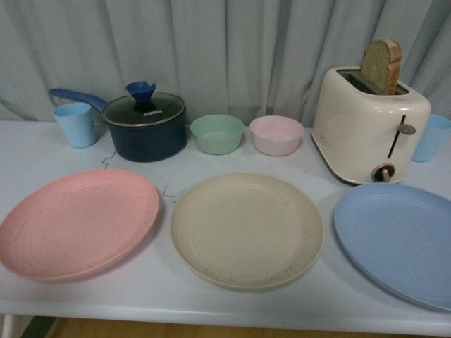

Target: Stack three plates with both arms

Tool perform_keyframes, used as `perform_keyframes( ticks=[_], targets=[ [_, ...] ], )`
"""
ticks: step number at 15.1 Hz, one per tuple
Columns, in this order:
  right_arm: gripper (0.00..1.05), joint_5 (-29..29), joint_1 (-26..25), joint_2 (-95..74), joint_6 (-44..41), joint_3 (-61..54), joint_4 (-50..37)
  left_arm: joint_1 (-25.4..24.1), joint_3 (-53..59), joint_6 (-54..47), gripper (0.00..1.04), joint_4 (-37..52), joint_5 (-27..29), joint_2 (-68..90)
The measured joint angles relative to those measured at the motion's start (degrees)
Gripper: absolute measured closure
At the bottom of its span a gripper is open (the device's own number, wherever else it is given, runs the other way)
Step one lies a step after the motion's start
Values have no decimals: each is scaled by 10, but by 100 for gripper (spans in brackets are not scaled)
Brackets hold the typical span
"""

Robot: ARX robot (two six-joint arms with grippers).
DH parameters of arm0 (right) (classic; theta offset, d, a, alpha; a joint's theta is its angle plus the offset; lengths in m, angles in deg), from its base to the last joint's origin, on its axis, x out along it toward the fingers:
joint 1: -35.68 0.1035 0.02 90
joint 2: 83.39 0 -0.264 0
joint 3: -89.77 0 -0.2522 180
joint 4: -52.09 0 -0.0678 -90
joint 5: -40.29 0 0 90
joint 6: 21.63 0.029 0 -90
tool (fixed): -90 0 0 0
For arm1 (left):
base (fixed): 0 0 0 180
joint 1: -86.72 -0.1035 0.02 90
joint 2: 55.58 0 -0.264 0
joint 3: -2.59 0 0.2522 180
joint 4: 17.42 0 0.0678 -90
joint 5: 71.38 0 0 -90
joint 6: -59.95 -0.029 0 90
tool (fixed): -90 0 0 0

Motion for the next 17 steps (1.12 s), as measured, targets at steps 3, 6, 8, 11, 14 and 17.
perform_keyframes(
  ticks=[3, 6, 8, 11, 14, 17],
  targets=[
    [6, 0, 0, 0, 0, 0, 0, -12, -92, -77, 7, 106, -68, 284],
    [6, 0, 0, 0, 0, 0, 0, -55, -221, -101, 7, 62, -125, 527],
    [6, 0, 0, 0, 0, 0, 0, -83, -311, -102, 7, 18, -148, 643],
    [6, 0, 0, 0, 0, 0, 0, -97, -433, -110, 7, -65, -192, 765],
    [6, 0, 0, 0, 0, 0, 0, -103, -532, -118, 7, -110, -224, 847],
    [6, 0, 0, 0, 0, 0, 0, -120, -610, -133, 7, -165, -229, 915]
  ],
)
